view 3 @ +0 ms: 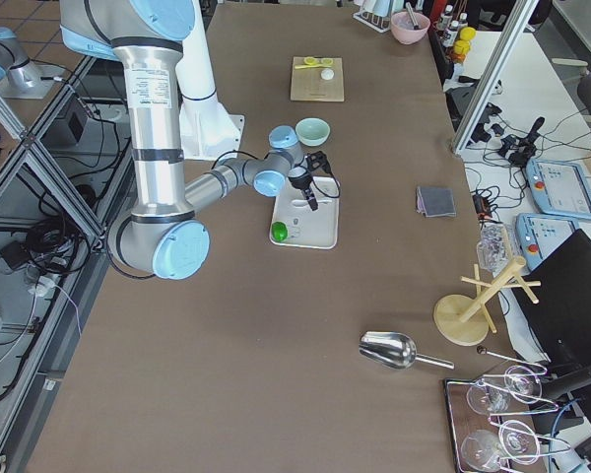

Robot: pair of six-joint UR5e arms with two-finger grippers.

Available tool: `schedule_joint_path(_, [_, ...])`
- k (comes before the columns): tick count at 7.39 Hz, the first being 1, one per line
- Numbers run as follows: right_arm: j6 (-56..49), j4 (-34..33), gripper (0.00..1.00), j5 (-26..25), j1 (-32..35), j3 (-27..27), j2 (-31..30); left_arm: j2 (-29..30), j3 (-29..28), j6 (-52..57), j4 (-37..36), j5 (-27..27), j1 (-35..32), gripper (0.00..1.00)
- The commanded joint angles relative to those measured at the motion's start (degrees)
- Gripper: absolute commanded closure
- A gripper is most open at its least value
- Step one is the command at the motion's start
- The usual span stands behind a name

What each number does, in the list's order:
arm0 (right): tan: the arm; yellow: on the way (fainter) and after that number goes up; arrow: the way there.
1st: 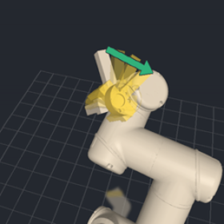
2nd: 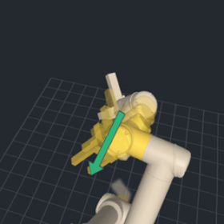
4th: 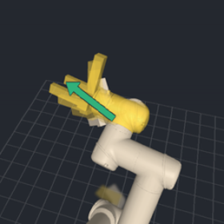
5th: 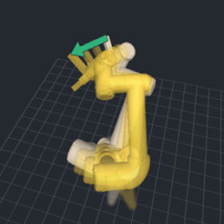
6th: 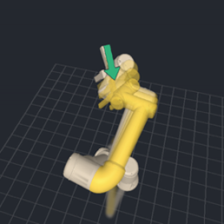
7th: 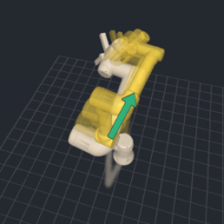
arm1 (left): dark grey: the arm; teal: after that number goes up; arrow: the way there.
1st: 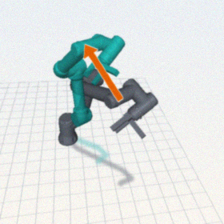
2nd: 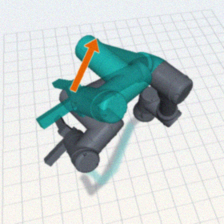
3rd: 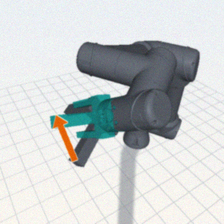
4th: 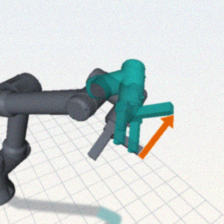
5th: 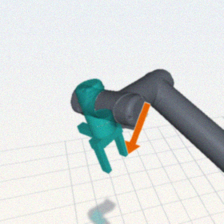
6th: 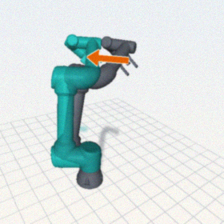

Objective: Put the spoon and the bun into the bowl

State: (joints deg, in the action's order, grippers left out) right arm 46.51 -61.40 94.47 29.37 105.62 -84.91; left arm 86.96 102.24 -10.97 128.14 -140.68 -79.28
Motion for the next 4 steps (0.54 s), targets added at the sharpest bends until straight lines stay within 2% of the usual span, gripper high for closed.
schedule_joint_path(1, [0.08,-0.03,0.44,-0.16,-0.28,-0.15,0.27,-0.03,-0.11,0.07,0.00,0.06,0.01,0.02])
schedule_joint_path(4, [0.08,-0.21,0.49,-0.25,-0.37,-0.24,0.45,-0.03,-0.19,0.16,0.00,0.06,0.01,0.02])
